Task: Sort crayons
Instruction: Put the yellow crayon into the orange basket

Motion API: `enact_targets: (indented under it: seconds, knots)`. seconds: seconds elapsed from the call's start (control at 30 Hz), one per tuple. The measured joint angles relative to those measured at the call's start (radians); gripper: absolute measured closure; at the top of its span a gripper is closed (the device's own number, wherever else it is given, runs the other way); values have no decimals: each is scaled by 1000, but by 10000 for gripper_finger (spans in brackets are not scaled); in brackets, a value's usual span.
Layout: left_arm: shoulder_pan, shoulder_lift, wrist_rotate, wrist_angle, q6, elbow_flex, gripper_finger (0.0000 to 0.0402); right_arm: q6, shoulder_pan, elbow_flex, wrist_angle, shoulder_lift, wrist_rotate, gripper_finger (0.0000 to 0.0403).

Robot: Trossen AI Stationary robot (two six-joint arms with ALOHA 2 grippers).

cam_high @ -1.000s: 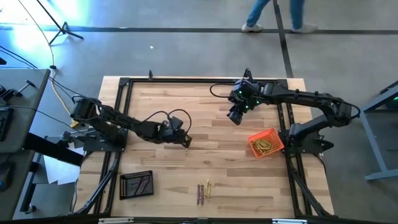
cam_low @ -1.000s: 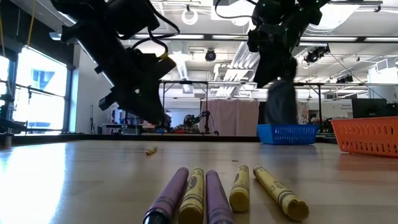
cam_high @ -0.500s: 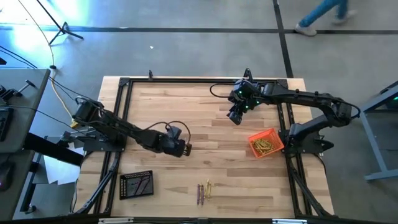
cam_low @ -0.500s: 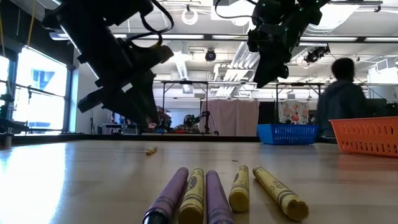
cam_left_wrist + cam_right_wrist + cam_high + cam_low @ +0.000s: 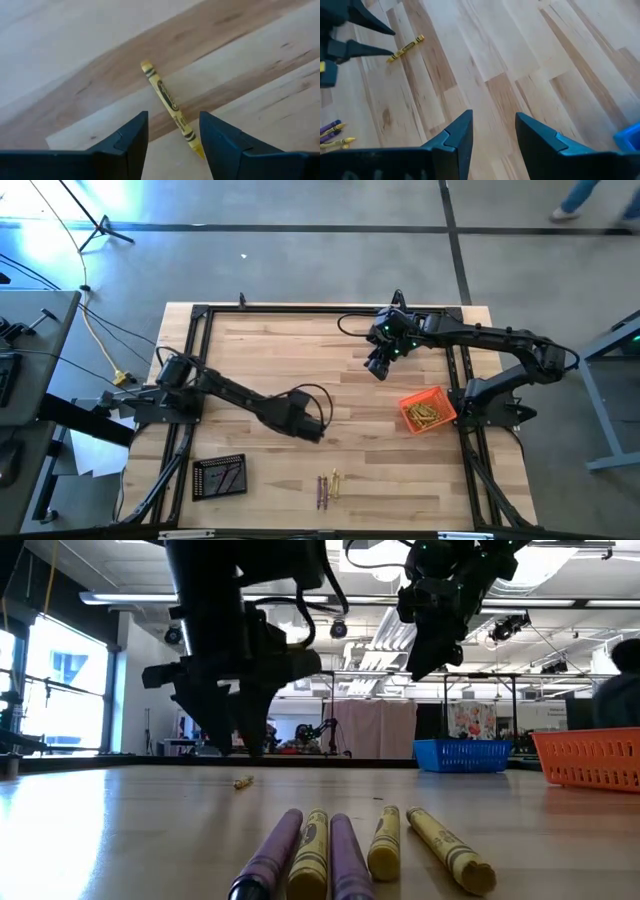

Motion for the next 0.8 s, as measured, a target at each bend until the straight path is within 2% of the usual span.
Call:
enact_targets:
  seconds: [0.3, 0.8]
  knots:
    - [19, 32, 25, 15, -4, 5, 243, 0, 0, 0, 20, 0, 0, 270]
    - [43, 52, 40, 159, 3, -93, 245, 0, 0, 0, 19, 0, 0, 270]
